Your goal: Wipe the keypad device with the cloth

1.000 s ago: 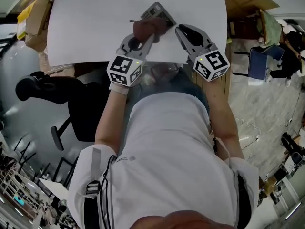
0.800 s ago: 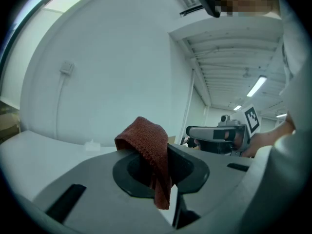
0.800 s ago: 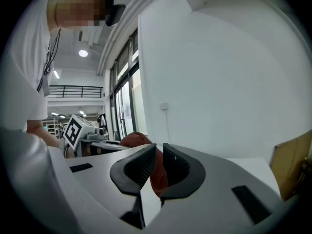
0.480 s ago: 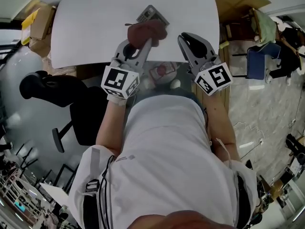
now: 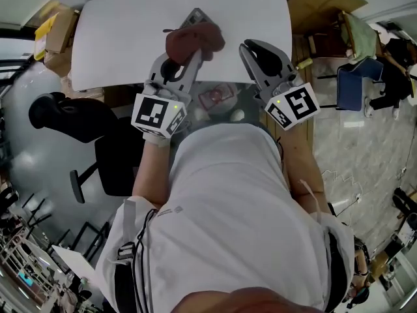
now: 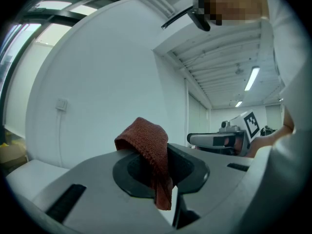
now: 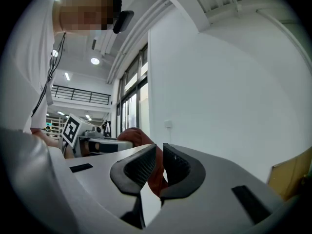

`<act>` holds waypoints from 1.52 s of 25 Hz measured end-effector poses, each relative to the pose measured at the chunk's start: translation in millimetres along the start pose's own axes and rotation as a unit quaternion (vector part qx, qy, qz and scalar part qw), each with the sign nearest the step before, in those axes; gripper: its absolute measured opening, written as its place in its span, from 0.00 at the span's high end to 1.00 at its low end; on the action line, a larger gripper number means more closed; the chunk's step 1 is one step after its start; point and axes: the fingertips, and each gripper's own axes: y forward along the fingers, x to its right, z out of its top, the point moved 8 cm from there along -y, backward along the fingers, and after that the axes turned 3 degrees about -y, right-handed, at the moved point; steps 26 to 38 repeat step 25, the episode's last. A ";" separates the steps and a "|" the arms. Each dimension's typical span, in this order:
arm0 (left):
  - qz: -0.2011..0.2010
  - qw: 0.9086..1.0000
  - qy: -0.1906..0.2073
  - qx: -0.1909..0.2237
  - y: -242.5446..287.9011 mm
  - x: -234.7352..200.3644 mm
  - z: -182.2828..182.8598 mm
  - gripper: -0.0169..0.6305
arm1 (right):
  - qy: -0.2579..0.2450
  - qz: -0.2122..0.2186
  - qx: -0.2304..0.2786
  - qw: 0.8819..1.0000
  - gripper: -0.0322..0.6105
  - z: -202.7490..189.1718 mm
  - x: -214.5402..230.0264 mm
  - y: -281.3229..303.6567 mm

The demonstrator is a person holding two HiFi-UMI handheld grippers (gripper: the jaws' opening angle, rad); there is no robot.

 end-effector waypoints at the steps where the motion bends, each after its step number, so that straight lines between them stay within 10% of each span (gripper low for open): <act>1: 0.001 1.000 0.001 -0.001 1.5 2.4 0.6 0.89 | -0.007 0.002 -0.002 1.000 0.87 1.9 0.3 -0.6; 38: 0.020 1.000 0.014 -0.016 12.0 16.9 -10.1 0.89 | -0.015 0.002 -0.001 1.000 0.87 0.7 16.7 -14.2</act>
